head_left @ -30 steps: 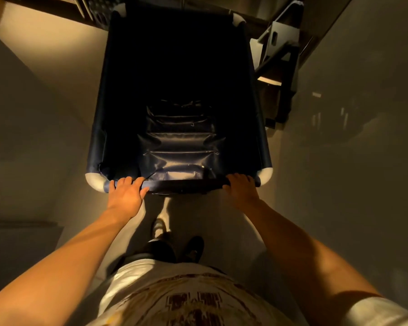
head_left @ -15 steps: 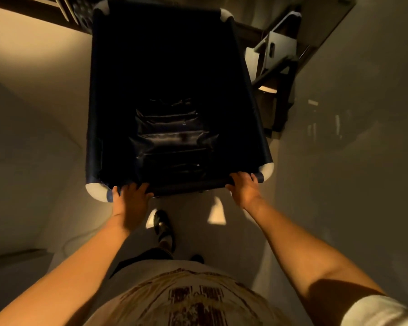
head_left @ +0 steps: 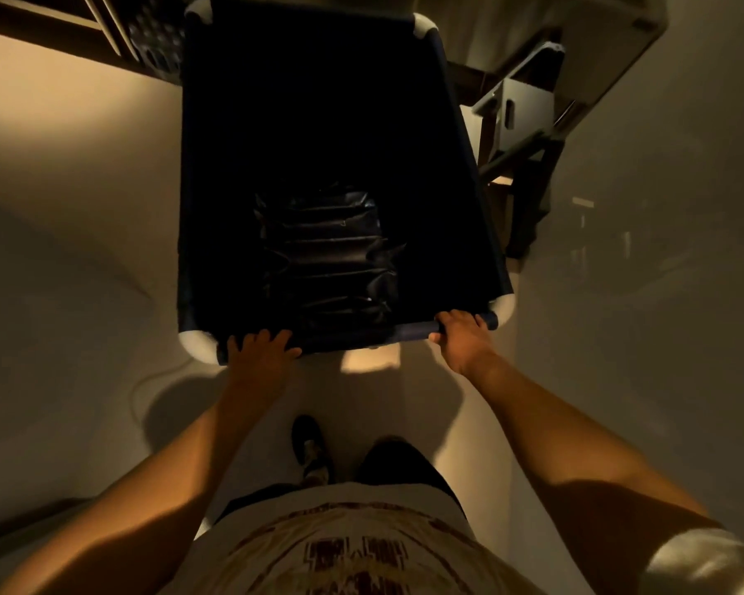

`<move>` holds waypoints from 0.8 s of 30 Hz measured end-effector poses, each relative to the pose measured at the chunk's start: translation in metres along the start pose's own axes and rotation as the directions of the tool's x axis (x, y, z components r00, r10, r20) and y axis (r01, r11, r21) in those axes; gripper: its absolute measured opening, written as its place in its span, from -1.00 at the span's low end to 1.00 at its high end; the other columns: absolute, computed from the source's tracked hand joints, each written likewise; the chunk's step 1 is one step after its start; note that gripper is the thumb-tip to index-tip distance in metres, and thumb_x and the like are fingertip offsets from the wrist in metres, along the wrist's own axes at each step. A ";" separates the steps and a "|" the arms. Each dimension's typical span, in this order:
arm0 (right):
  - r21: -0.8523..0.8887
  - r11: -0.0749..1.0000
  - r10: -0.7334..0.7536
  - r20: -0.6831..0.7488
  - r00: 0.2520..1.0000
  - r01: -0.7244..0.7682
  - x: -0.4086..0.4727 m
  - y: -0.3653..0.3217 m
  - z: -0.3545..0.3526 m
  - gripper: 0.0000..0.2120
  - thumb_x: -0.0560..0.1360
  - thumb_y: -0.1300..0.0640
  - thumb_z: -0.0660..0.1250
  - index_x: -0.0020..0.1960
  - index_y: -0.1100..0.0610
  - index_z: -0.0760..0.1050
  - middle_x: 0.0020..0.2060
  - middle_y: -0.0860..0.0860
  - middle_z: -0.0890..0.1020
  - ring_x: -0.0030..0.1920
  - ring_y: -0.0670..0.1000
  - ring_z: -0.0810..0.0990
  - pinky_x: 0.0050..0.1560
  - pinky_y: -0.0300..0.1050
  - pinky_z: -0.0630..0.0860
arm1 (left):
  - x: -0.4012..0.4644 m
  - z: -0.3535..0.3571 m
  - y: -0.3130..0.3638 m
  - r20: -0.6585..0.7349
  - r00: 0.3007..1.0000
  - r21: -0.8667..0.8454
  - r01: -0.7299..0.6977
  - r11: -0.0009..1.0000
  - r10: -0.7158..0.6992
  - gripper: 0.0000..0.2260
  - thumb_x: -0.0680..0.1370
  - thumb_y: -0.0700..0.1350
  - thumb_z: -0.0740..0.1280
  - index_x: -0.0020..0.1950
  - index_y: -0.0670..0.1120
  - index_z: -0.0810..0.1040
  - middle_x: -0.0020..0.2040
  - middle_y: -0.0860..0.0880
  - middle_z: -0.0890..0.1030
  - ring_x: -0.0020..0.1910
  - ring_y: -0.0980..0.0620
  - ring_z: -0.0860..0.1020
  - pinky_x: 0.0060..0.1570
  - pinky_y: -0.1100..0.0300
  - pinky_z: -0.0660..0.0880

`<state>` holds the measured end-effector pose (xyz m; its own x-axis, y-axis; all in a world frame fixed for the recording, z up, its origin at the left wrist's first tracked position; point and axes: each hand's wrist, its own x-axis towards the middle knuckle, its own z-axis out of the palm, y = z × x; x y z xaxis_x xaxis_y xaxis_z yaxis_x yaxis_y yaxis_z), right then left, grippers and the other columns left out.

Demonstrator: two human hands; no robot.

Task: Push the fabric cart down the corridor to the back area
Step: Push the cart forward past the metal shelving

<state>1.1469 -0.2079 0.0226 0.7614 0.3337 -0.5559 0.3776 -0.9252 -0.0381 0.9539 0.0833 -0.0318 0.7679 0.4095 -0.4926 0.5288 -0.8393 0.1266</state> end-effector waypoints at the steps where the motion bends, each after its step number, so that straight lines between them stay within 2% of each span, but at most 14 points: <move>1: -0.008 1.000 0.000 0.000 1.000 0.000 0.006 -0.001 -0.004 -0.55 0.69 -0.02 0.19 0.55 0.05 0.32 0.43 0.09 0.46 0.53 0.14 0.34 0.62 0.12 0.13 | 0.006 -0.004 0.000 -0.005 1.000 0.011 -0.007 1.000 0.007 -0.59 0.66 0.14 0.11 0.50 0.11 0.34 0.39 -0.12 0.48 0.41 -0.22 0.40 0.50 -0.27 0.12; 8: -0.040 0.999 -0.038 -0.016 0.999 0.037 0.051 -0.003 -0.030 -0.58 0.68 -0.06 0.21 0.52 -0.02 0.38 0.41 0.05 0.52 0.49 0.12 0.41 0.55 0.09 0.22 | 0.051 -0.033 -0.005 0.046 0.996 0.138 -0.076 0.988 0.070 -0.59 0.65 0.07 0.18 0.51 0.21 0.27 0.46 -0.03 0.39 0.43 -0.18 0.38 0.49 -0.28 0.17; 11: -0.044 0.996 -0.075 -0.013 0.997 0.075 0.073 -0.003 -0.046 -0.59 0.68 -0.11 0.20 0.50 -0.04 0.42 0.38 0.05 0.55 0.45 0.14 0.44 0.51 0.11 0.27 | 0.074 -0.046 -0.003 0.040 0.999 0.120 -0.030 0.992 0.025 -0.56 0.66 0.10 0.10 0.56 0.16 0.24 0.48 -0.05 0.40 0.45 -0.18 0.35 0.52 -0.27 0.10; 15: -0.025 0.993 -0.117 0.002 0.993 0.117 0.106 -0.004 -0.070 -0.59 0.68 -0.14 0.20 0.48 -0.07 0.44 0.39 0.03 0.55 0.45 0.15 0.44 0.51 0.12 0.27 | 0.104 -0.068 0.000 -0.013 0.999 -0.031 0.030 0.999 -0.031 -0.57 0.66 0.18 0.08 0.52 0.12 0.34 0.40 -0.11 0.48 0.43 -0.20 0.37 0.52 -0.25 0.05; 18: 0.016 0.992 -0.127 -0.006 0.992 0.128 0.130 -0.006 -0.085 -0.60 0.66 -0.13 0.23 0.46 -0.08 0.47 0.37 0.04 0.57 0.44 0.16 0.45 0.49 0.10 0.26 | 0.128 -0.084 0.006 0.009 0.997 0.011 0.076 0.997 -0.076 -0.57 0.66 0.18 0.06 0.51 0.14 0.32 0.41 -0.11 0.47 0.44 -0.20 0.37 0.52 -0.26 0.06; 24: 0.032 0.985 -0.167 -0.018 0.986 0.167 0.176 -0.009 -0.113 -0.57 0.65 -0.18 0.24 0.46 -0.06 0.48 0.32 0.04 0.61 0.39 0.14 0.50 0.47 0.11 0.31 | 0.169 -0.108 0.020 -0.011 0.983 -0.024 0.184 0.983 -0.185 -0.60 0.66 0.13 0.13 0.50 0.14 0.36 0.41 -0.11 0.46 0.45 -0.20 0.35 0.52 -0.27 0.06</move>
<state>1.3370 -0.1201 0.0195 0.6970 0.4865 -0.5268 0.4825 -0.8616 -0.1573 1.1329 0.1742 -0.0198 0.6611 0.5616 -0.4976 0.6697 -0.7406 0.0539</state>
